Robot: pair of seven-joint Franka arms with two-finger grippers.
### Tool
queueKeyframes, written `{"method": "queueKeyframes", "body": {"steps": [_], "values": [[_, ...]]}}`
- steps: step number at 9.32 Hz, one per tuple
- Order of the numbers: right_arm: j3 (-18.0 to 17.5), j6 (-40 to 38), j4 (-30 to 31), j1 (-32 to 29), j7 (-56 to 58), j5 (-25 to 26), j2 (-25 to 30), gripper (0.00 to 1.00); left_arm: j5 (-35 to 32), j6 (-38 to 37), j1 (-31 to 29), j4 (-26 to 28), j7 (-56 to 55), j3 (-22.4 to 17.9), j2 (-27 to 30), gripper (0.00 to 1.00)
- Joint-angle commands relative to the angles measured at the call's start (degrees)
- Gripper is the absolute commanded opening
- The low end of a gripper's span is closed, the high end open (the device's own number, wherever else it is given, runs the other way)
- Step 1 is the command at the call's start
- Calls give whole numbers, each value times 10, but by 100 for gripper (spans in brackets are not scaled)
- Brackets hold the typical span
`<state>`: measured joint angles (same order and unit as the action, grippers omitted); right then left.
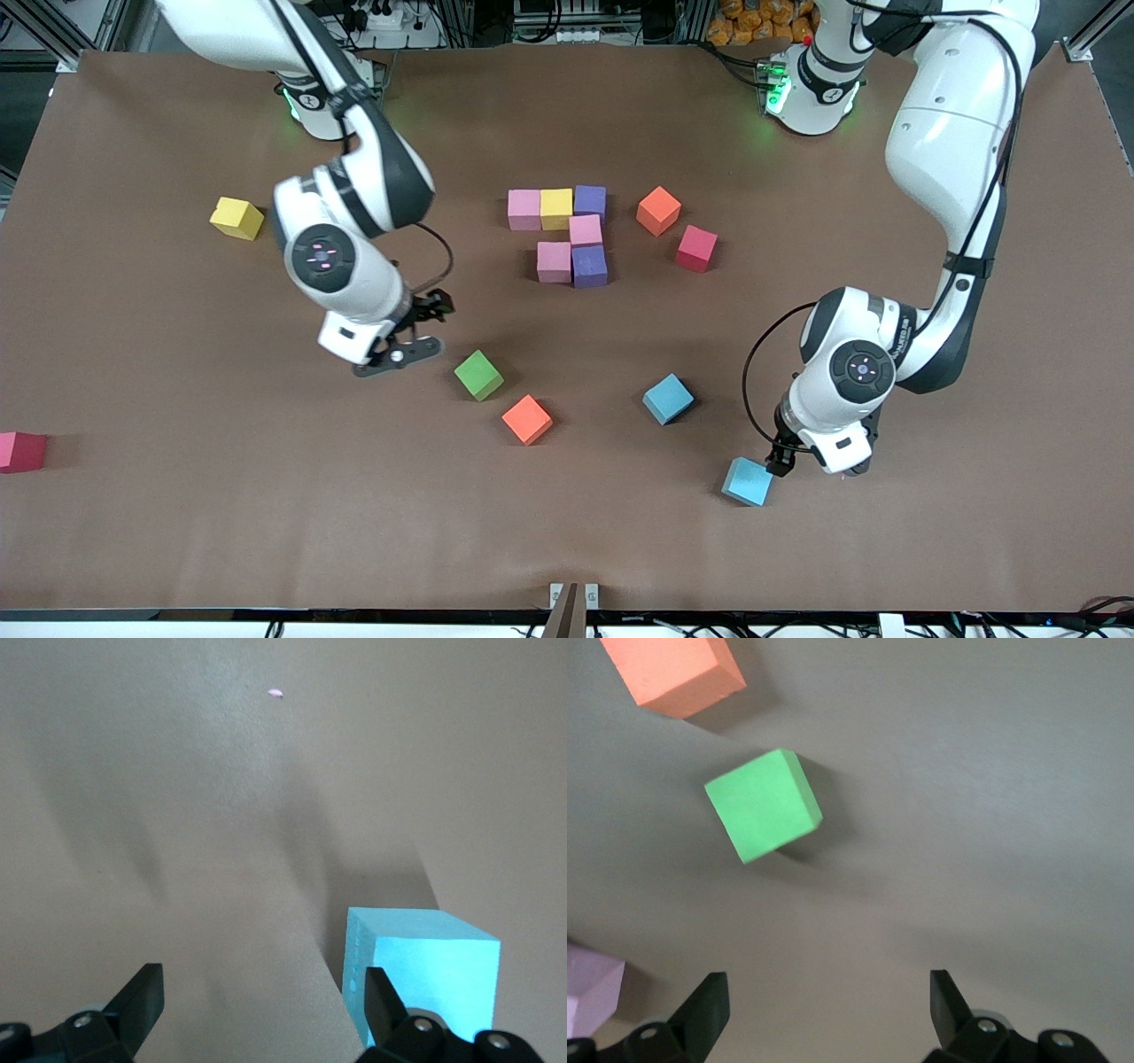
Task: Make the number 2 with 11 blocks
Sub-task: 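Grasp the light blue cube with the left gripper while the right grasps green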
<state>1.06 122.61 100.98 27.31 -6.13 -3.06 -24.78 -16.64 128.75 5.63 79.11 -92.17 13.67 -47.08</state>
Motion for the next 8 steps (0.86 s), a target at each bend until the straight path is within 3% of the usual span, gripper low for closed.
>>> {"method": "queueKeyframes", "body": {"steps": [1,4,8], "values": [[3,120,52,22,10,-13,-3,100,13,-4,6,-17,9,6,-5,100],[2,221,33,40,22,-27,-58,100,15,22,10,-21,21,7,-13,100],[9,254,9,57,51,-29,-92,100,13,176,10,-21,31,1,-44,100]]}}
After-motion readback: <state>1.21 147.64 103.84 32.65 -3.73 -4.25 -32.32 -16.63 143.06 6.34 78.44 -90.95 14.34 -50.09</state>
